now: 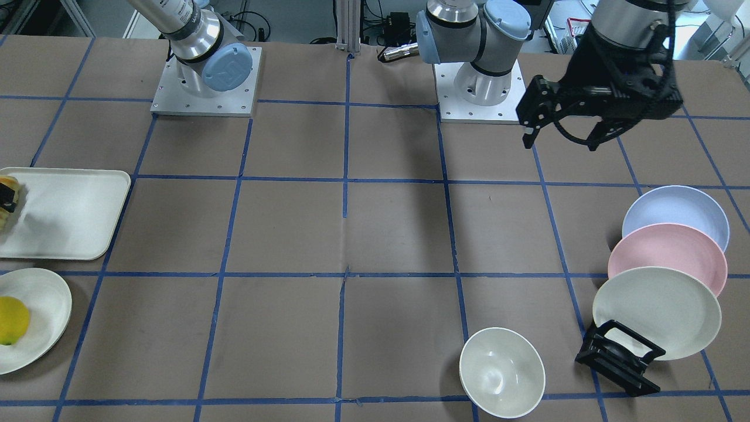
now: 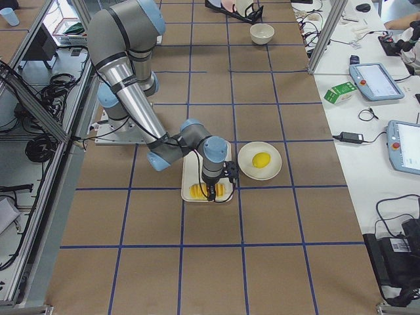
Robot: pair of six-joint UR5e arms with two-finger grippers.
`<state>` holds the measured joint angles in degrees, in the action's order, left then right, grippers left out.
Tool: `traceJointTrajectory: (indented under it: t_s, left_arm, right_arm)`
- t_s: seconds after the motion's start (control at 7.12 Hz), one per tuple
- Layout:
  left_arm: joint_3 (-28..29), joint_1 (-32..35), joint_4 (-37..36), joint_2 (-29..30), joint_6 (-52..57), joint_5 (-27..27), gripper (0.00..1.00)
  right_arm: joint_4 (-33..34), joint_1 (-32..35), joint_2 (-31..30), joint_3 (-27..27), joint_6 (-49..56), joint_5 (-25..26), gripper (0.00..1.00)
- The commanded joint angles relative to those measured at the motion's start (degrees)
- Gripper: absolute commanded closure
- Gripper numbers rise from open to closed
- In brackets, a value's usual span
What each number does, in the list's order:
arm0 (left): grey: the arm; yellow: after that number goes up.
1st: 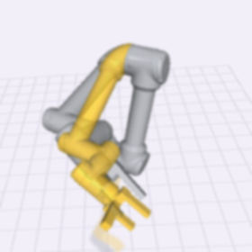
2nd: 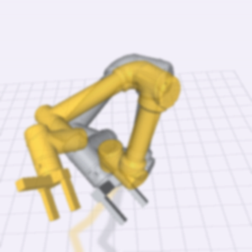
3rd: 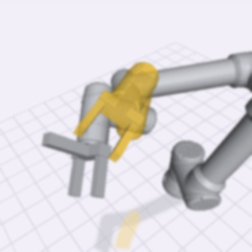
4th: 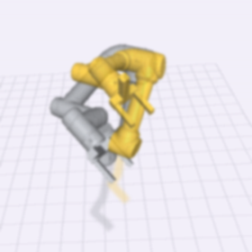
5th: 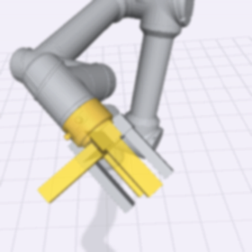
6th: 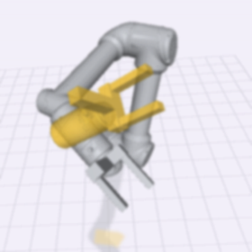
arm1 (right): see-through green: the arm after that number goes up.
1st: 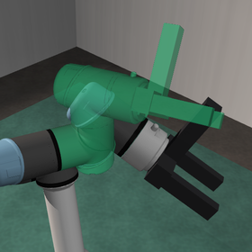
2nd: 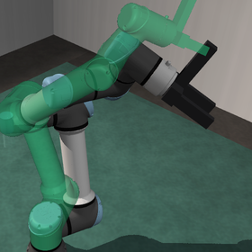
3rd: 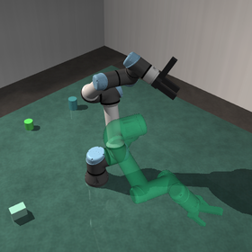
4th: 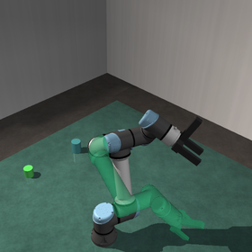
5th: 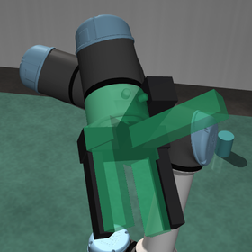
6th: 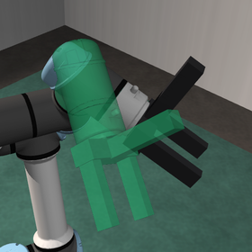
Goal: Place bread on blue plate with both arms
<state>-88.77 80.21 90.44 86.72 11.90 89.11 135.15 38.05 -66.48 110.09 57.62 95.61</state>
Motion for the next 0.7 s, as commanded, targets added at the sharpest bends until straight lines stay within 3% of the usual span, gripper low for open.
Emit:
traceJointTrajectory:
  t_s: [0.0, 0.14, 0.42, 0.56]
  left_arm:
    - [-0.5, -12.6, 4.5, -0.8, 20.2, 1.8, 0.00]
    - [-1.8, -20.5, 5.9, -0.4, 32.5, 1.9, 0.00]
    - [-5.4, -31.0, 4.1, 1.4, 57.8, 1.7, 0.00]
    - [-7.0, -34.1, -0.3, 2.6, 69.6, 2.0, 0.00]
  right_arm:
    - [0.0, 0.0, 0.5, -0.2, -0.1, -0.4, 0.06]
    - [-0.3, 0.0, 0.2, -0.1, -2.5, -0.3, 0.21]
    - [-2.6, 0.2, -0.3, -0.2, -4.9, -0.3, 0.73]
    - [-2.8, 0.3, -0.3, -0.1, -4.9, -0.3, 1.00]
